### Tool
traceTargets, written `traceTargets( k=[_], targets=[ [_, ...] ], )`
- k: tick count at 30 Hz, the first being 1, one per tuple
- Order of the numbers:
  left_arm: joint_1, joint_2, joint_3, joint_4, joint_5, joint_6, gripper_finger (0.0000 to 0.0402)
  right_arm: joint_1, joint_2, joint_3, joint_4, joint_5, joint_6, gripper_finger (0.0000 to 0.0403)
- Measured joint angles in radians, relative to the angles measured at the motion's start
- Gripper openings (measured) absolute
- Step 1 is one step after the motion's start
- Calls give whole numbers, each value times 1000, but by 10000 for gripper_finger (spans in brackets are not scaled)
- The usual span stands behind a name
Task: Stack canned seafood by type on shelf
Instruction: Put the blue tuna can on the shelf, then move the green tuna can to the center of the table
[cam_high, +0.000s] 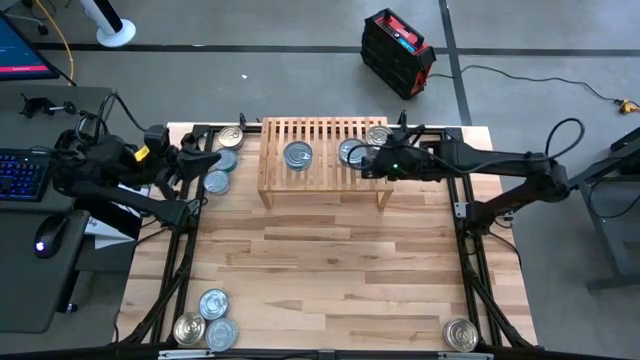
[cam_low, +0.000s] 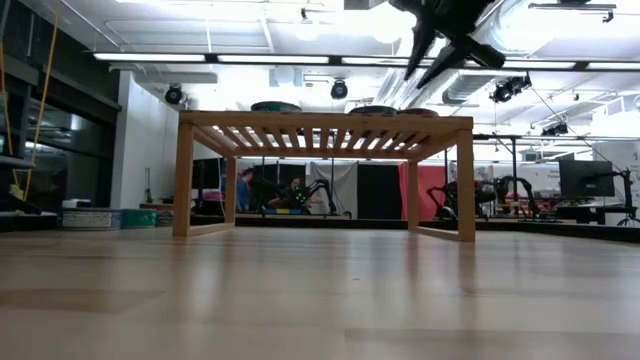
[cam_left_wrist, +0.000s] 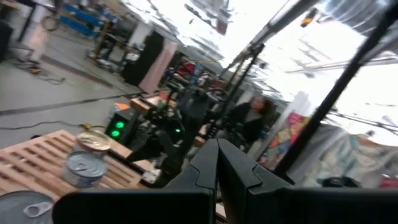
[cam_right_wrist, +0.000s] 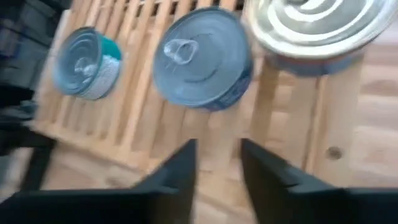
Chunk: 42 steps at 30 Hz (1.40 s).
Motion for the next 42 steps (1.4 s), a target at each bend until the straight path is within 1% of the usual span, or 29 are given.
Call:
traceTargets(
  k=[1, 2, 3, 6, 8, 10, 14, 22, 24, 27, 29, 31, 33, 35, 36, 37, 38, 40, 42],
  targets=[
    [0, 8, 0, 0, -11, 0, 0, 1, 12, 0, 4, 18, -26, 40],
    [0, 18, 0, 5, -22, -1, 0, 1, 26, 0, 19, 31, -58, 20],
    [0, 27, 0, 12, -33, 0, 0, -2, 41, 0, 45, 35, -80, 15],
    [0, 59, 0, 40, -72, 1, 0, -19, 90, 0, 106, 7, -134, 11],
    [0, 86, 0, 63, -84, 1, 0, -25, 121, 0, 114, 6, -163, 3],
    [0, 110, 0, 85, -86, 2, 0, -31, 146, 0, 110, 1, -179, 5],
    [0, 143, 0, 109, -85, -10, 0, -37, 150, 0, 109, -14, -225, 1],
    [0, 158, 0, 124, -96, -27, 0, -76, 160, 0, 139, -28, -303, 0],
    [0, 156, 0, 136, -110, -23, 0, -84, 160, 0, 152, -28, -311, 0],
    [0, 157, 0, 132, -132, -24, 0, -81, 155, 0, 135, -59, -321, 0],
    [0, 157, 0, 110, -133, -24, 0, -62, 137, 0, 129, -66, -335, 0],
    [0, 163, 0, 49, -146, -38, 0, -39, 108, 0, 137, -68, -342, 0],
    [4, 179, 1, -70, -205, -125, 0, -12, 87, 0, 171, -75, -369, 0],
    [21, 214, 1, -206, -219, -250, 0, 16, 71, 0, 211, -97, -399, 0],
    [34, 236, 0, -251, -200, -301, 0, 32, 63, 0, 235, -102, -415, 0],
    [52, 262, 0, -275, -153, -332, 0, 48, 57, 0, 257, -106, -431, 0],
    [71, 289, -1, -285, -83, -341, 0, 66, 52, 0, 273, -105, -445, 0],
    [109, 347, 10, -289, 52, -333, 0, 100, 46, 0, 296, -96, -466, 0],
    [141, 416, 29, -304, 149, -306, 0, 126, 36, 0, 297, -85, -458, 0]
  ],
)
